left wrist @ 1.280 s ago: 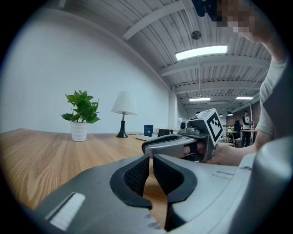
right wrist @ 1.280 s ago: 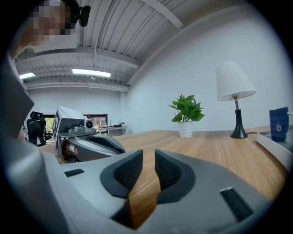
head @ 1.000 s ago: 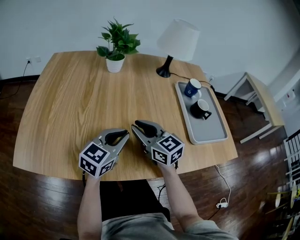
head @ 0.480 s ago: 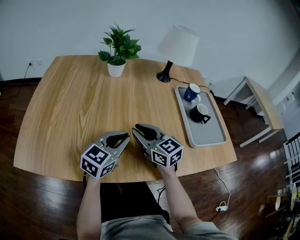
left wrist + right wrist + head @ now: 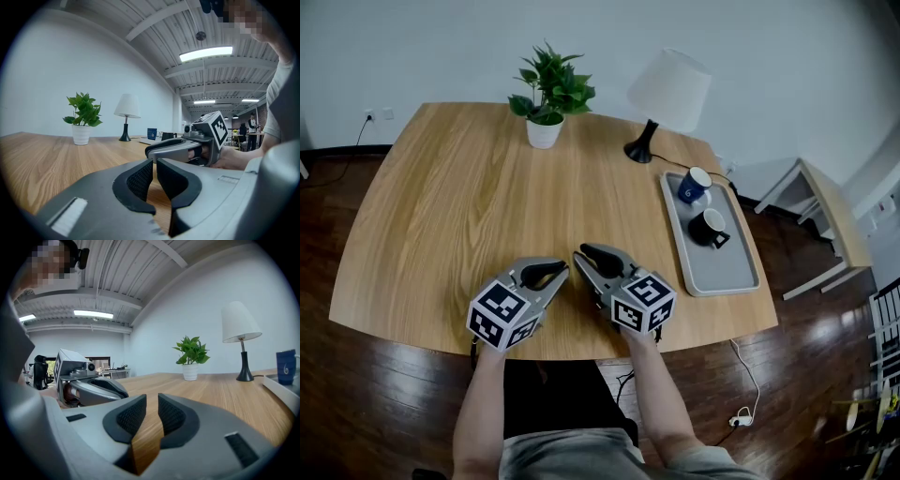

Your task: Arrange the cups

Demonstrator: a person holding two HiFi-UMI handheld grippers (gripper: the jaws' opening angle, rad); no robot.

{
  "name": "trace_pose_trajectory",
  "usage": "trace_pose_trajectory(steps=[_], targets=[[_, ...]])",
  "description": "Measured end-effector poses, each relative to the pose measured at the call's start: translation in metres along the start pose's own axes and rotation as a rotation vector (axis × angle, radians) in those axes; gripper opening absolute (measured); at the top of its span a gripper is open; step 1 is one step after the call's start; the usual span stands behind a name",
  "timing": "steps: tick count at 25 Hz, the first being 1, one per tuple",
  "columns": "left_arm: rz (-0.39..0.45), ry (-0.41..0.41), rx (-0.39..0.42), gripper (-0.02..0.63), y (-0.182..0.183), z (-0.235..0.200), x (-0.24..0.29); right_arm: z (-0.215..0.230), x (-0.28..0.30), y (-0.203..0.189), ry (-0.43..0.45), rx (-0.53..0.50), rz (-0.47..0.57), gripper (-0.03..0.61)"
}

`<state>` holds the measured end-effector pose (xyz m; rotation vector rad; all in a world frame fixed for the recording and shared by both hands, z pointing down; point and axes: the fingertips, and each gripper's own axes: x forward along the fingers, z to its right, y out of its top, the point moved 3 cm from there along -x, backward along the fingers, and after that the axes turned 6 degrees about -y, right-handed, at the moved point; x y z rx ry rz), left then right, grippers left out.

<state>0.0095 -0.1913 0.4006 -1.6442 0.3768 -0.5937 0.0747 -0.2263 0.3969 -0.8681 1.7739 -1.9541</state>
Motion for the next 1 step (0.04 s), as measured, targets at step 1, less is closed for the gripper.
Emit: trace_pose_trajectory(steps=[1], targets=[[0.002, -0.005, 0.005, 0.035, 0.0020, -0.0003, 0.0017, 0.0019, -0.0010, 0.0018, -0.006, -0.003, 0.003, 0.077]])
